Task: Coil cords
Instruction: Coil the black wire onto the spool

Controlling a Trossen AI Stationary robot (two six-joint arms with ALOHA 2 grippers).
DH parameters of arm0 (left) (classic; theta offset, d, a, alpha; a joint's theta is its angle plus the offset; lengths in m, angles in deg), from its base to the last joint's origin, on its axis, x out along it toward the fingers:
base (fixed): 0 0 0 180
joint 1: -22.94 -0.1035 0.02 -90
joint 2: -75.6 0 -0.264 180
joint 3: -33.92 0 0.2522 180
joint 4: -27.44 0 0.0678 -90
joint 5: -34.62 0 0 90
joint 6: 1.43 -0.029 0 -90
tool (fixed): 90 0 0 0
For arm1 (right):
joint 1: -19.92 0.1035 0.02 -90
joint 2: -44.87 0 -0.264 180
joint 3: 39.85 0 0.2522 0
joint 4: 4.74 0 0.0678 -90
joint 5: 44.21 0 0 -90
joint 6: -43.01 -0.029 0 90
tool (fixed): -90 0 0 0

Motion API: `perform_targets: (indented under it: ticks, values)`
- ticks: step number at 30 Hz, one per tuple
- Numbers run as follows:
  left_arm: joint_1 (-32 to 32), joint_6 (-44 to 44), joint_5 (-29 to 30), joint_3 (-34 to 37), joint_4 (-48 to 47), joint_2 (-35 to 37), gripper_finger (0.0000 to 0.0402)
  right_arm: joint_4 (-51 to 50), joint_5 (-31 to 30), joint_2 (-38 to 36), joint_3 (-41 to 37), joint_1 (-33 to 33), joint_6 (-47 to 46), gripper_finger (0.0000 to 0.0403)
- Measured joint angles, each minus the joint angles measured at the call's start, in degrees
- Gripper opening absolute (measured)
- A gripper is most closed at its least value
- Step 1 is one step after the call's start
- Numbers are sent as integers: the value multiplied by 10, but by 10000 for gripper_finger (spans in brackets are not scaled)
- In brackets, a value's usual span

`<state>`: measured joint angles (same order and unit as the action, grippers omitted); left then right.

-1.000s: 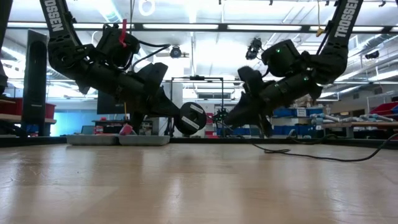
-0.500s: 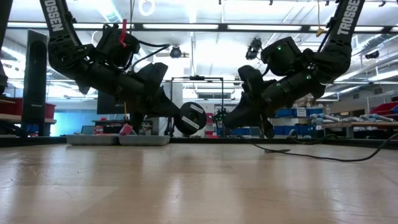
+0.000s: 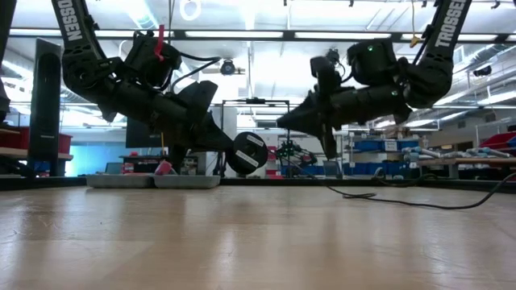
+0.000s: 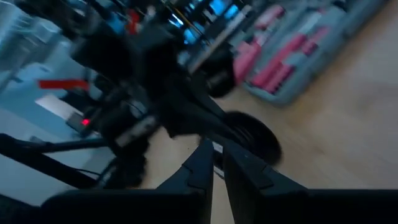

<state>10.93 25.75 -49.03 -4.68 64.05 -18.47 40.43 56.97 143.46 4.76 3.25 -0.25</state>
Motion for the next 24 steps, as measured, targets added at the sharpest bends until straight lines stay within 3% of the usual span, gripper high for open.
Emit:
perform_targets:
  ticks: [11,17,24]
  values:
    - [0,0,-4,0,0,0,0,7,9,0,0,-12,38,48]
    - [0,0,-7,0,0,0,0,-19,10,0,0,-22,43,101]
    - [0,0,-7,0,1,0,0,-123,10,0,0,-26,76,164]
